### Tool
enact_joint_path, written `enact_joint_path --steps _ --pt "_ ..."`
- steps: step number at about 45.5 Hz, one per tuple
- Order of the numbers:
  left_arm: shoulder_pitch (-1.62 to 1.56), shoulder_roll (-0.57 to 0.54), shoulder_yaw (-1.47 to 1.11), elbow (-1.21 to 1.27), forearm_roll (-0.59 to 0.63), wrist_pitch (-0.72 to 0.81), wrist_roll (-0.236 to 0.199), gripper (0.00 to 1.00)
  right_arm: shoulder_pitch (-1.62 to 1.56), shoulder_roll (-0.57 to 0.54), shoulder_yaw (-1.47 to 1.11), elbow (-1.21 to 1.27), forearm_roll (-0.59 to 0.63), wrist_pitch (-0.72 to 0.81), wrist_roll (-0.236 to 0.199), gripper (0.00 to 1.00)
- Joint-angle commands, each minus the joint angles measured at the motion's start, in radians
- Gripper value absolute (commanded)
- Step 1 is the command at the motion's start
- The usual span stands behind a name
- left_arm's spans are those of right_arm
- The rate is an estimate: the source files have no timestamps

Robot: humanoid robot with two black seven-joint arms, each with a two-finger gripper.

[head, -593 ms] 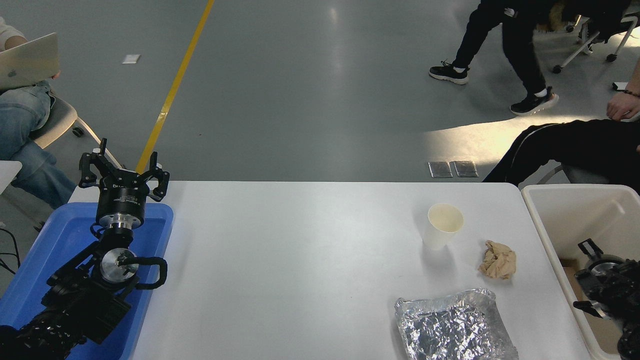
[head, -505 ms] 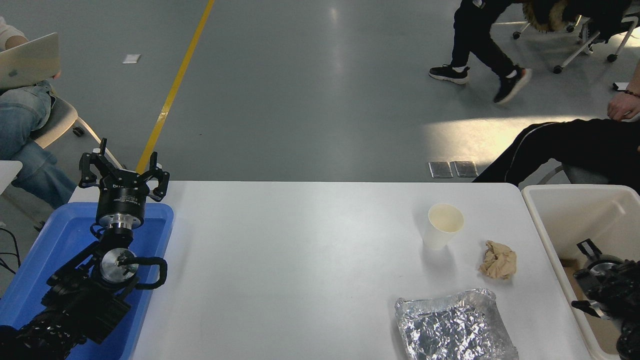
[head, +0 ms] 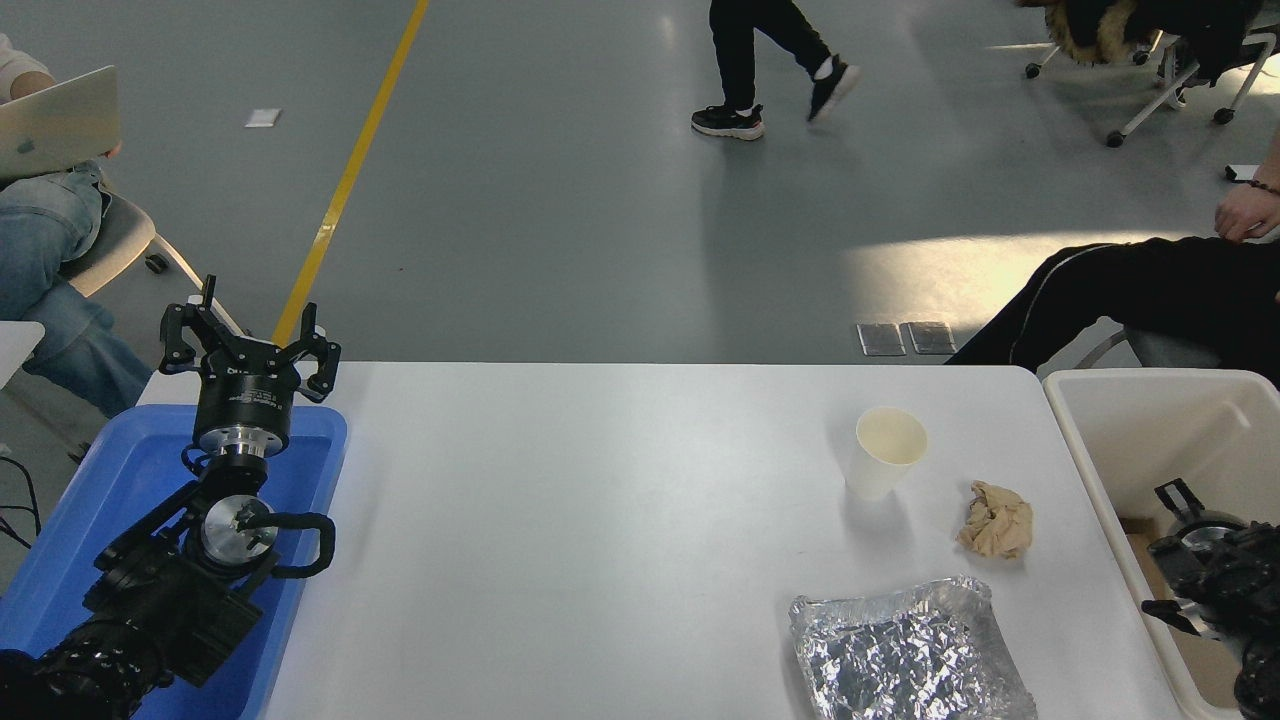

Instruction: Pick up paper cup place in dustbin

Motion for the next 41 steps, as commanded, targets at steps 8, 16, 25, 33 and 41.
enact_joint_path --steps 8,16,25,33,41 --pt "0.000 0.001 -0.001 0.000 -0.001 0.000 -0.001 0.99 0.004 -0.047 -0.042 0.039 0.005 0.009 0.005 0.00" --pt "0.000 0.001 -0.001 0.000 0.002 0.000 -0.001 0.99 0.046 -0.071 -0.068 0.133 0.005 0.009 0.003 0.55" --pt "0.000 0.001 -0.001 0.000 0.002 -0.001 -0.001 0.99 0.235 -0.272 -0.079 0.490 -0.008 -0.001 0.002 0.68" --pt "0.000 -0.001 -0.001 0.000 0.002 -0.003 -0.001 0.99 0.401 -0.446 -0.126 0.769 -0.018 0.009 0.008 0.81" --pt "0.000 0.001 0.001 0.000 0.002 -0.004 0.001 0.99 0.641 -0.466 -0.410 0.937 -0.038 0.011 0.012 0.95"
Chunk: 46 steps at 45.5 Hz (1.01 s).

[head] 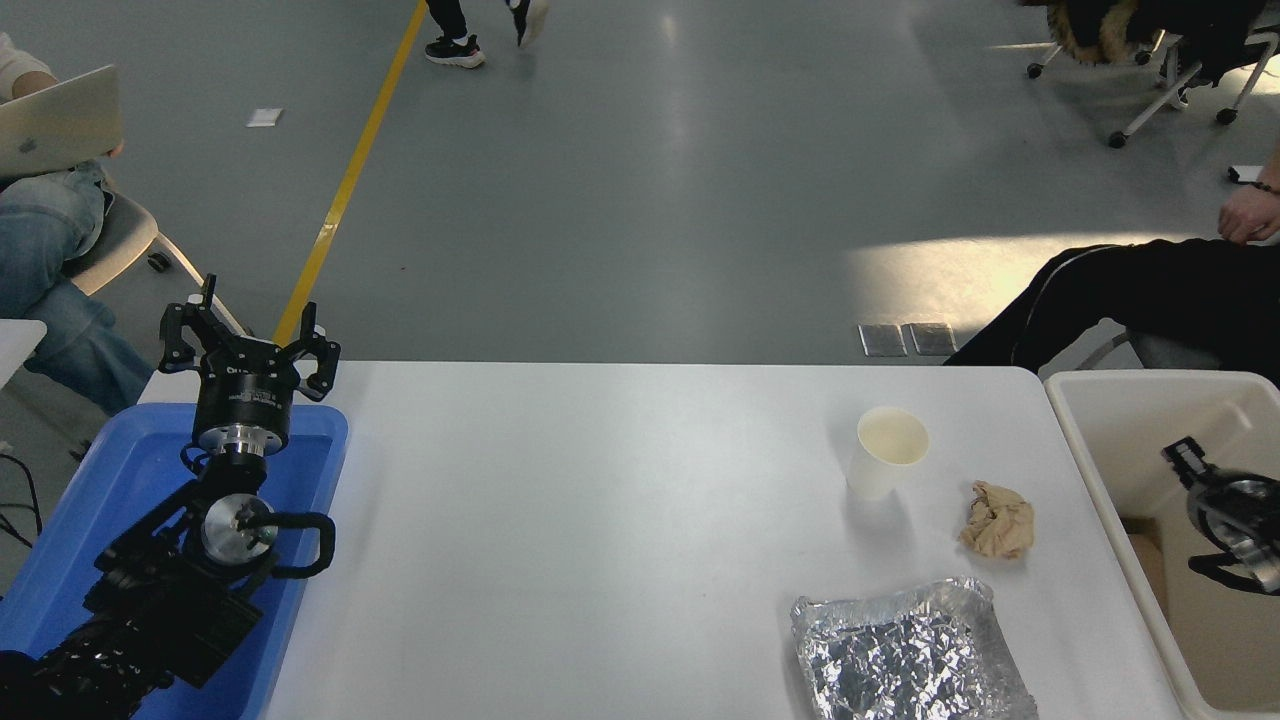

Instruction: Pick up paper cup place in dustbin

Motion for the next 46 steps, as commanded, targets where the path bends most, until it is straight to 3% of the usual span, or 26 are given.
enact_joint_path --steps 1,12,30,46 --pt "0.000 0.001 0.001 0.000 0.000 -0.002 0.001 0.99 0.324 -0.097 -0.289 0.313 -0.016 0.003 0.005 0.97" --pt "0.000 -0.001 0.001 0.000 0.000 -0.002 0.001 0.99 0.789 -0.009 -0.602 0.655 -0.005 0.044 0.004 1.00" --pt "0.002 0.001 -0.001 0.000 -0.001 -0.002 0.000 0.99 1.330 0.209 -0.711 0.918 -0.001 0.477 0.005 0.99" --pt "0.003 0.001 -0.001 0.000 -0.003 0.000 0.000 0.99 1.659 0.229 -0.708 1.023 -0.001 0.834 0.005 0.99"
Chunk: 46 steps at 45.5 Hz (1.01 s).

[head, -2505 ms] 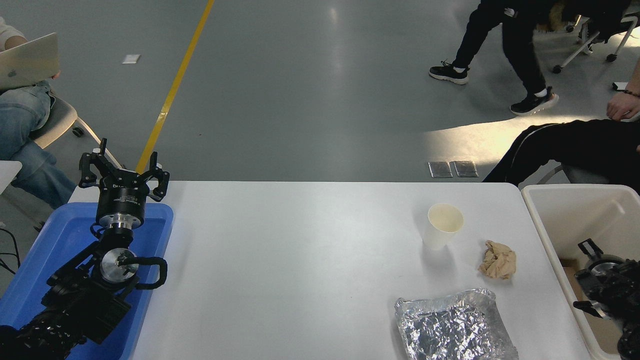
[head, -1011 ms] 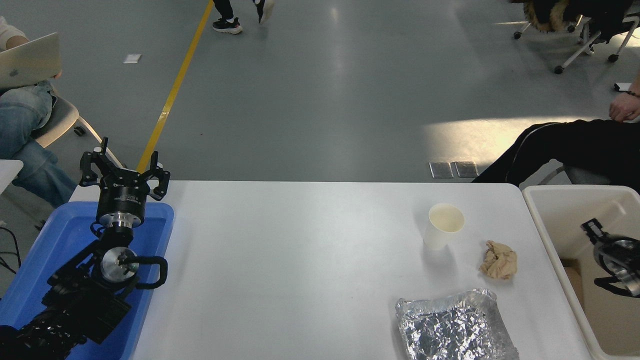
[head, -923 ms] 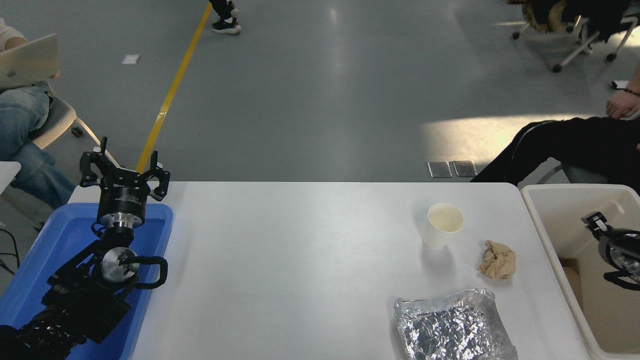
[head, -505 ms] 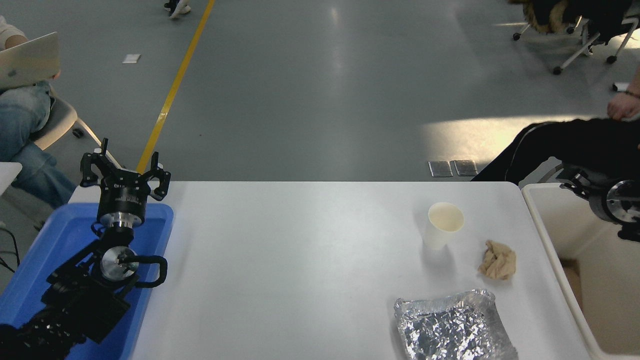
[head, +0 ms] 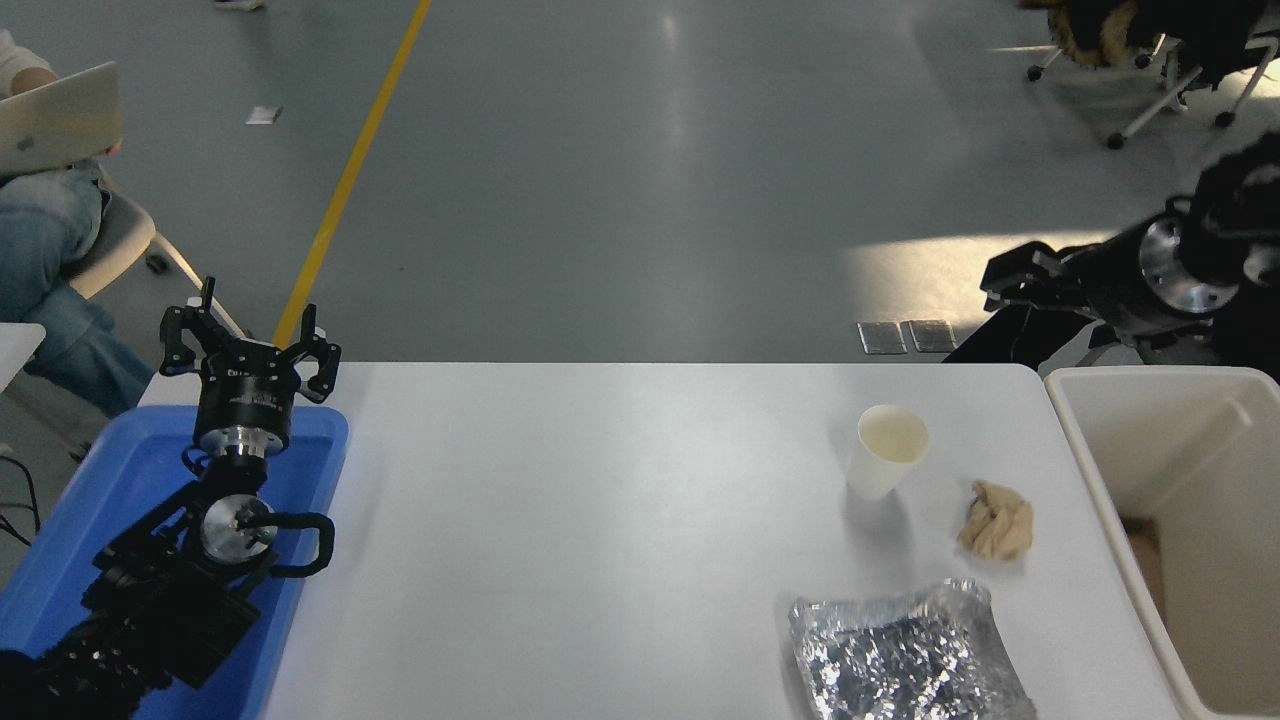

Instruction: Pick up paper cup place in dustbin

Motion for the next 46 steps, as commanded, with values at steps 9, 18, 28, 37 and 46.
enact_joint_path --steps 9,18,28,37,46 --pt "0.000 -0.001 0.000 0.000 -0.002 0.001 0.000 0.99 0.302 0.028 -0.004 0.144 0.001 0.292 0.001 0.99" --pt "0.000 -0.001 0.000 0.000 -0.002 0.001 0.000 0.99 0.286 0.039 0.006 0.148 0.001 0.292 0.001 0.98" --pt "0.000 0.000 0.000 0.000 -0.002 0.001 0.000 0.99 0.165 0.042 0.018 0.121 -0.012 0.188 0.000 0.94" --pt "0.000 -0.001 0.000 0.000 -0.002 0.001 0.000 0.99 -0.105 0.048 0.018 0.023 -0.021 -0.036 -0.008 0.94" --pt "0.000 -0.001 0.000 0.000 -0.002 0.001 0.000 0.99 -0.423 0.048 0.067 -0.255 -0.021 -0.153 -0.009 0.94"
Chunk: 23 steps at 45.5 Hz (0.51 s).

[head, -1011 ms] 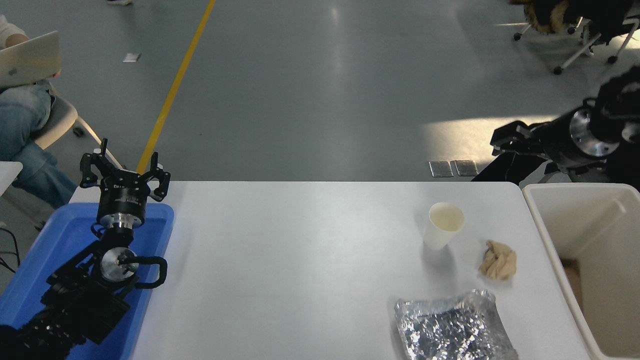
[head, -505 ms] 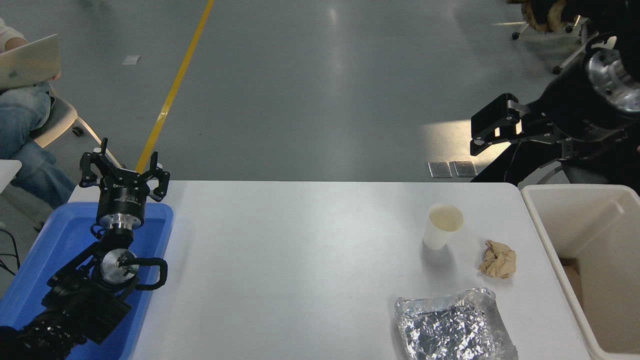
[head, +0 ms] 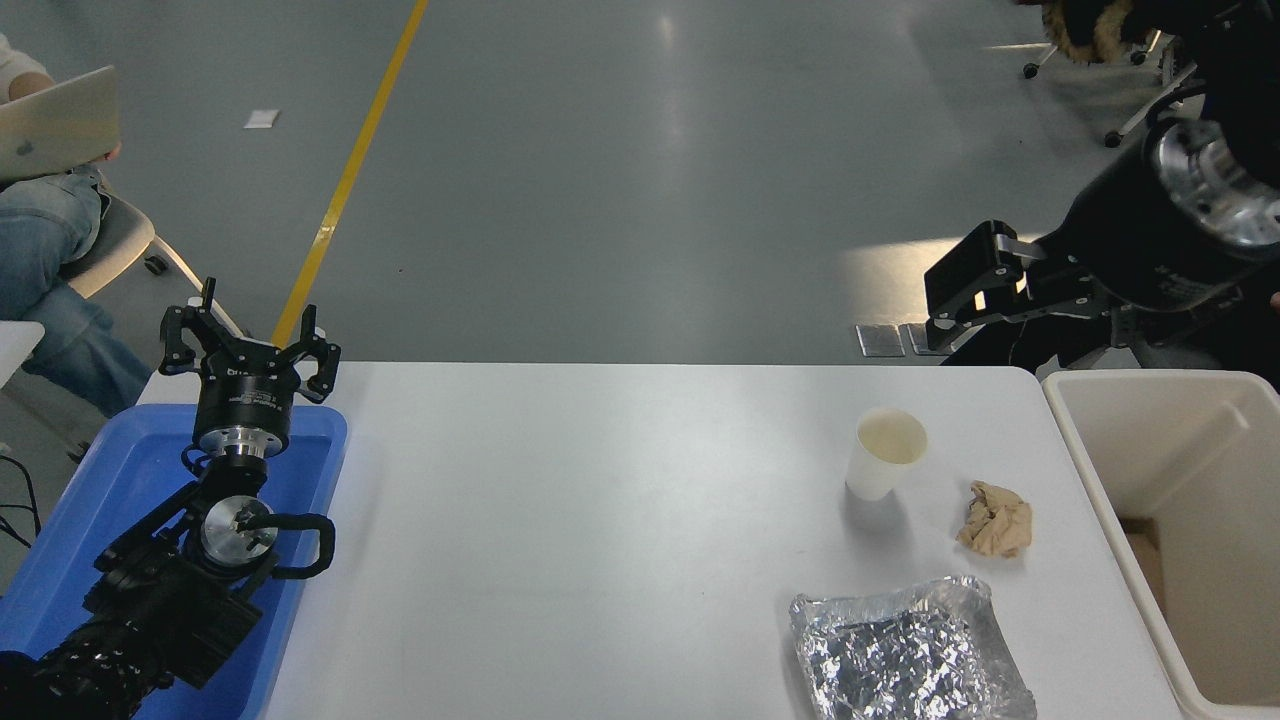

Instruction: Pick up paper cup place in dustbin

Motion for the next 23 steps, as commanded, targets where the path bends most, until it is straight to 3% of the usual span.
enact_joint_path --steps 1,10,23 --pt "0.000 0.000 0.000 0.000 0.000 0.000 0.000 0.99 -0.360 0.003 0.052 -0.278 -0.004 -0.148 -0.003 0.94" --pt "0.000 0.001 0.000 0.000 0.000 0.000 0.000 0.99 -0.603 0.001 0.138 -0.486 -0.006 -0.146 -0.001 0.94" --pt "0.000 0.000 0.000 0.000 0.000 0.000 0.000 0.99 -0.793 0.003 0.232 -0.572 -0.023 -0.159 -0.001 0.94"
